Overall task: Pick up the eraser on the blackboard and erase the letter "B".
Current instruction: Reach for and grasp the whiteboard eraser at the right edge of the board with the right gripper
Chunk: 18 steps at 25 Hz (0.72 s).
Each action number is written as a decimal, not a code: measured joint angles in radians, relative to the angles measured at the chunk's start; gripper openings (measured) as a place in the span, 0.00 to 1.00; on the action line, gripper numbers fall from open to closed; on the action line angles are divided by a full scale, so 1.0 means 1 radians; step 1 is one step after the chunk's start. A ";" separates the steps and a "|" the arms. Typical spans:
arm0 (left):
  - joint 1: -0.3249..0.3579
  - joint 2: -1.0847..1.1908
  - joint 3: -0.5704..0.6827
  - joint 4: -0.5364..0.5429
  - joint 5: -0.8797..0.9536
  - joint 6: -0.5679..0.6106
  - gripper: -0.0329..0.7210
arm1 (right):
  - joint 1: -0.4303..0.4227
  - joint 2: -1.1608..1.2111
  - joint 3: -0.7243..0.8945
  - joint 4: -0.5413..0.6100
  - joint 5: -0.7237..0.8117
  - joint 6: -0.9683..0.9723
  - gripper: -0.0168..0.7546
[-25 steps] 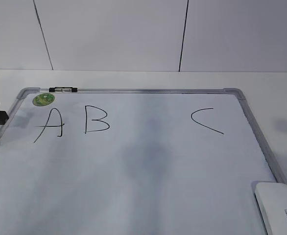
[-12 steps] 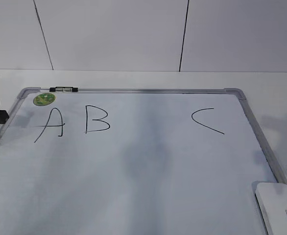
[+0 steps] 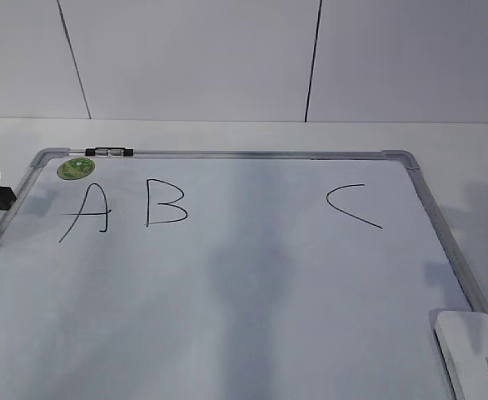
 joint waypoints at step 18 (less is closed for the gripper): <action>0.002 0.000 0.000 -0.004 -0.004 0.000 0.07 | 0.083 0.188 0.000 0.009 -0.169 -0.058 0.82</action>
